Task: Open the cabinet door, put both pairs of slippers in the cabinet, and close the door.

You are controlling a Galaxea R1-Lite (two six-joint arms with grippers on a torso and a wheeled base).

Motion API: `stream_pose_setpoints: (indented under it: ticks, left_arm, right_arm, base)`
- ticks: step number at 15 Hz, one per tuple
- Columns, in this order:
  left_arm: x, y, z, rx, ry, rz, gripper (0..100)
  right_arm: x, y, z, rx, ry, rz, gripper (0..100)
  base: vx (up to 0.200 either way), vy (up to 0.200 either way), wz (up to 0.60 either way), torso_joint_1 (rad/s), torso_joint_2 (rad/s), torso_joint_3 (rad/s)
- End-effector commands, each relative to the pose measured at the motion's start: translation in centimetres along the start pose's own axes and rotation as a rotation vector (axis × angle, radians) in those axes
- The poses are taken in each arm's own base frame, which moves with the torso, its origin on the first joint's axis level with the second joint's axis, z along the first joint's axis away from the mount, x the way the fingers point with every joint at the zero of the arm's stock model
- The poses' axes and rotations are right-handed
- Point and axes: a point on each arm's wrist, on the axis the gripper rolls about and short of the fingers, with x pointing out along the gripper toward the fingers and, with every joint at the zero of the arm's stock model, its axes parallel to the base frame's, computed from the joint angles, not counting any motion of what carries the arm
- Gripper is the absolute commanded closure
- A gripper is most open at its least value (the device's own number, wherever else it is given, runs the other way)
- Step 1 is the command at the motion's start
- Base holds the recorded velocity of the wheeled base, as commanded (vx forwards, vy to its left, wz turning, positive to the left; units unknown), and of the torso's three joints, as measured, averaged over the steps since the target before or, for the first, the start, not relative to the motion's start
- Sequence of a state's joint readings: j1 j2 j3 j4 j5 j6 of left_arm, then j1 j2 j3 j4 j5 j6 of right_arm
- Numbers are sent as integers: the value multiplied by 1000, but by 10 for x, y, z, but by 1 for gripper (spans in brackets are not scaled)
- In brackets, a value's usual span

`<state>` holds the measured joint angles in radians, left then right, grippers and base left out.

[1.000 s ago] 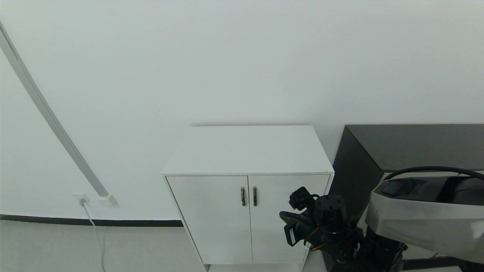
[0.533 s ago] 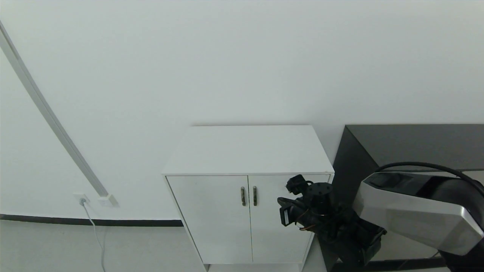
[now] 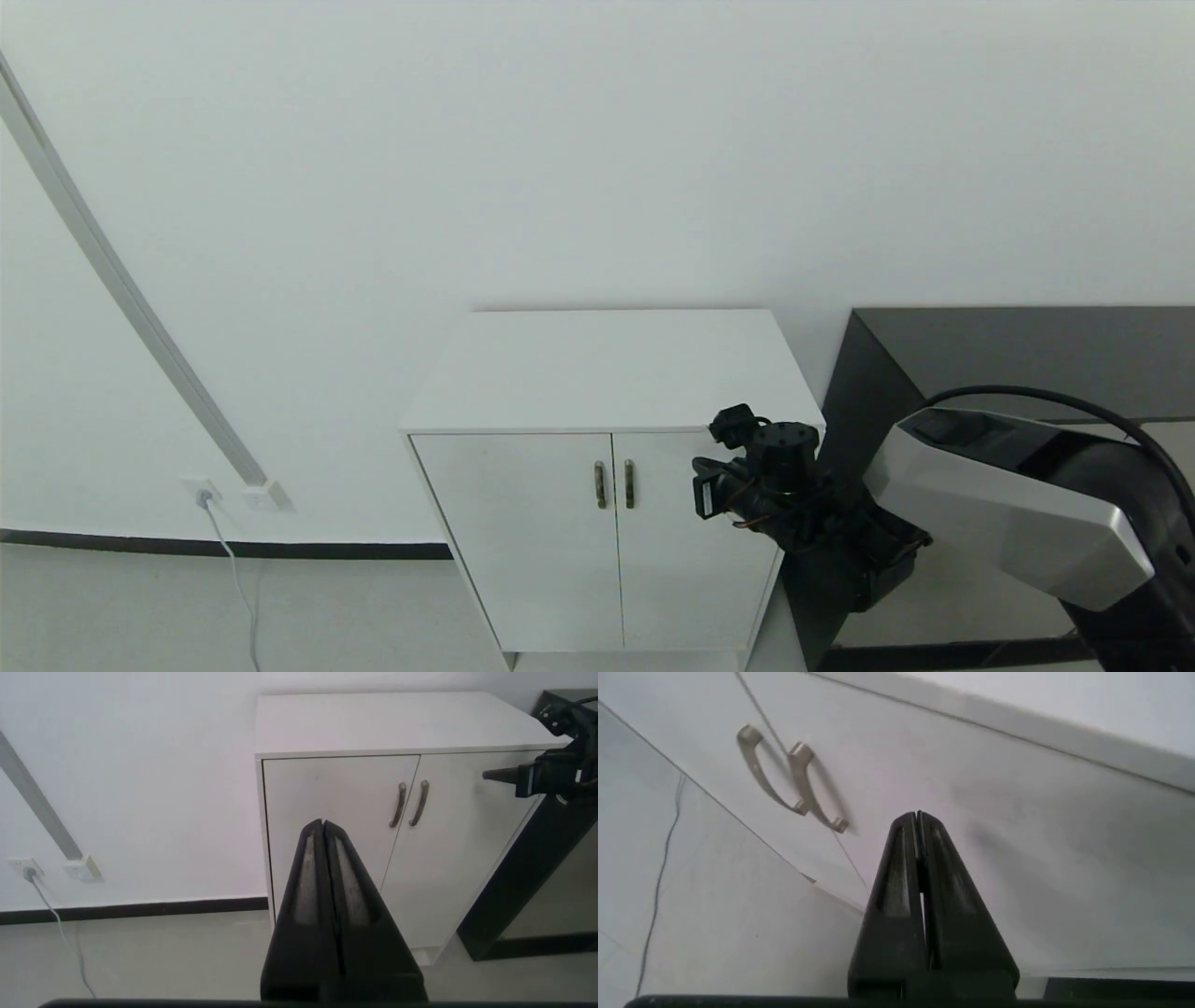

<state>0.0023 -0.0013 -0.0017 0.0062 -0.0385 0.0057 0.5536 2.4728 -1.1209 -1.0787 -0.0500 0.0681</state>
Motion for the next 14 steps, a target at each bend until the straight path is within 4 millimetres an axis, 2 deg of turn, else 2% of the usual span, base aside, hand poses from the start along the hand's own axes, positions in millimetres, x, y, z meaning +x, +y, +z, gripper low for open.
stream_pose_setpoints:
  ticks: [1,7,14]
  left_arm:
    - [0,0,0,0,1,1,100]
    - [0,0,0,-1,1,1,100]
    - [0,0,0,-1,1,1,100]
  right_arm:
    - [6,-6,3,3,-5,-12,100]
    - [20,-9,4,6,-3,-22,100]
    - [28,-14,2,7,-3,-31,100]
  base:
    - [0,0,0,0,0,0]
    - [0,0,0,0,0,0]
    - [0,0,0,0,0,0]
